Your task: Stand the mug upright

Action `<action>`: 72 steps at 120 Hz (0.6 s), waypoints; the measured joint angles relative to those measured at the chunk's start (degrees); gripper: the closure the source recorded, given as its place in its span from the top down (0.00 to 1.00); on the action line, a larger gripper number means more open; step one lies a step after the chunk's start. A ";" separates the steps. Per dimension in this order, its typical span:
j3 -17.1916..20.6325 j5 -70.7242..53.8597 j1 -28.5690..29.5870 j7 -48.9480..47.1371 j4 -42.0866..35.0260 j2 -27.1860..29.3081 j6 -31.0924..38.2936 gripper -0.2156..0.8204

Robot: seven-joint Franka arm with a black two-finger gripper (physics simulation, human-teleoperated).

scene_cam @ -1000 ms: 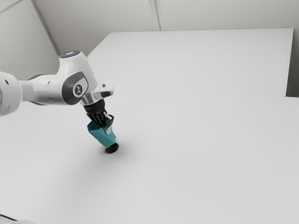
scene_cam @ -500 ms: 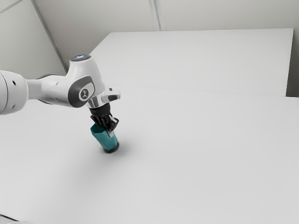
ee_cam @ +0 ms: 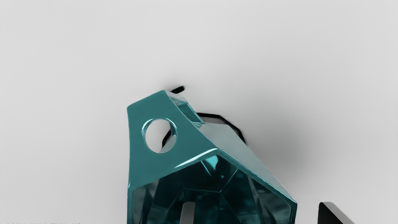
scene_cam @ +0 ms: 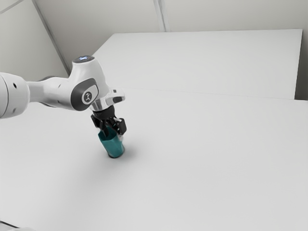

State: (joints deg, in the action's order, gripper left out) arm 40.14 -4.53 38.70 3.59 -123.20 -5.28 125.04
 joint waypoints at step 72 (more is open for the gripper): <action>-0.66 5.89 -1.71 -0.73 23.29 5.83 -17.32 0.78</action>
State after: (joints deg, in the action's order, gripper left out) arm 39.47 1.36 36.99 2.86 -99.91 0.54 107.71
